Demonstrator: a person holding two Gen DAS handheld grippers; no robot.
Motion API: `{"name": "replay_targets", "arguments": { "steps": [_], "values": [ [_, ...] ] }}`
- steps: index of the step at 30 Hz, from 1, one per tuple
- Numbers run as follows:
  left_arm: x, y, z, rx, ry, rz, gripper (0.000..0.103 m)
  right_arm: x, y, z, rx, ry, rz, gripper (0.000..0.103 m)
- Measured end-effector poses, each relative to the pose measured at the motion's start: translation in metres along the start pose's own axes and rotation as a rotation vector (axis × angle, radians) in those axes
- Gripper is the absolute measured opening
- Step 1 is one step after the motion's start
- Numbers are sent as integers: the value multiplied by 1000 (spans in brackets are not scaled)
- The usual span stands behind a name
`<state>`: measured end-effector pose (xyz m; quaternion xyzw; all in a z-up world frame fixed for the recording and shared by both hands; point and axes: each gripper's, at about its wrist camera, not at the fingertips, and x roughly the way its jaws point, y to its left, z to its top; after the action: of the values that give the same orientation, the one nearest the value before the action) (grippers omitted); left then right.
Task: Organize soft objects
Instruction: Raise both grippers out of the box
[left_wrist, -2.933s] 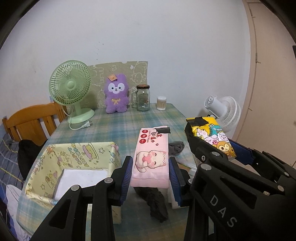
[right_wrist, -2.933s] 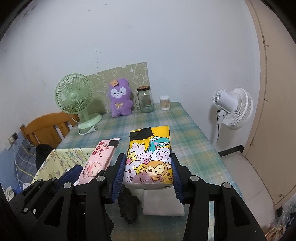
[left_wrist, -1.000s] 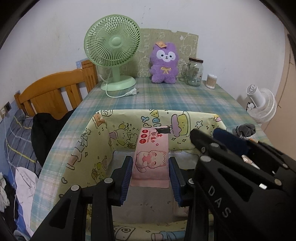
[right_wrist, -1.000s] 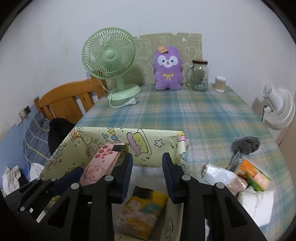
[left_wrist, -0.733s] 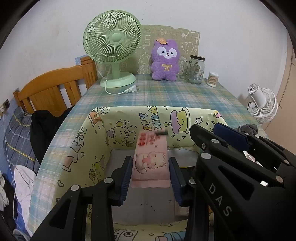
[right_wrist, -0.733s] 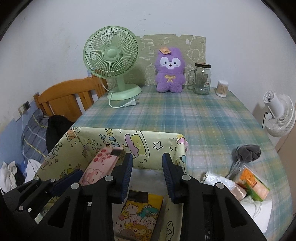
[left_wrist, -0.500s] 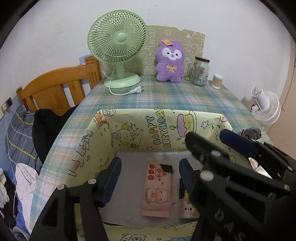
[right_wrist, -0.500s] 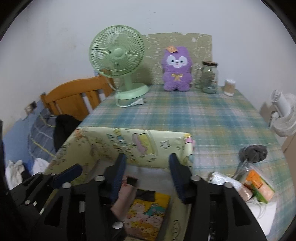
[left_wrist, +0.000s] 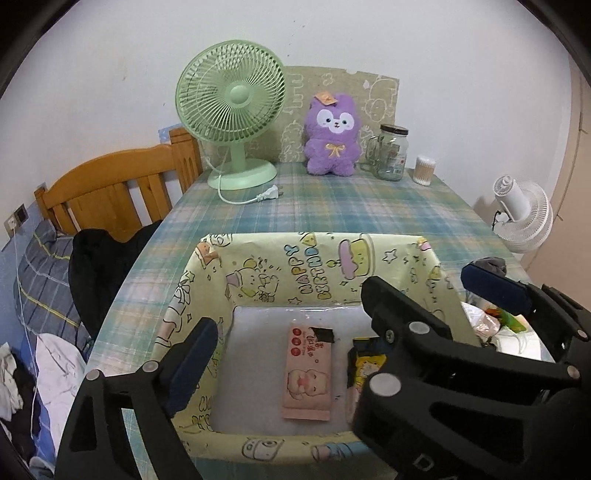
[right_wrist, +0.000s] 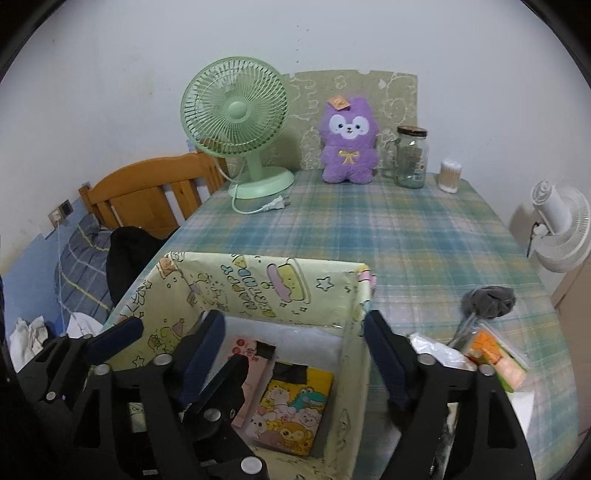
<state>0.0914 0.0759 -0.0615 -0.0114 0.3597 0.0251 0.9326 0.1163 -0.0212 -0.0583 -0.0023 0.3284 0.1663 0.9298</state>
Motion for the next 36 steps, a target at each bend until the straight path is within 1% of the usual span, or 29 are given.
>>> {"name": "replay_targets", "arguments": {
  "steps": [2, 4, 8, 10, 12, 23, 26, 32, 36],
  "values": [
    [-4, -2, 1, 0, -5, -7, 93, -5, -1, 0, 2, -6, -2, 85],
    [-7, -5, 1, 3, -13, -12, 94, -10, -3, 0, 4, -12, -8, 88],
    [-15, -11, 1, 13, -29, -18, 98, -21, -7, -1, 6, -29, -12, 90],
    [-20, -15, 1, 19, -36, -24, 100, -26, -9, -1, 10, -39, -19, 93],
    [-22, -19, 2, 30, -34, -44, 103, -32, -12, -2, 14, -52, -28, 94],
    [-45, -39, 4, 50, -71, -45, 103, -63, -25, -2, 26, -106, -65, 96],
    [-50, -45, 2, 50, -74, -69, 103, -72, -30, -3, 29, -121, -72, 99],
    [-62, -58, -1, 60, -105, -82, 103, -88, -38, -8, 29, -147, -82, 99],
    [-67, -68, -4, 65, -115, -101, 100, -96, -45, -10, 33, -155, -89, 100]
  ]
}}
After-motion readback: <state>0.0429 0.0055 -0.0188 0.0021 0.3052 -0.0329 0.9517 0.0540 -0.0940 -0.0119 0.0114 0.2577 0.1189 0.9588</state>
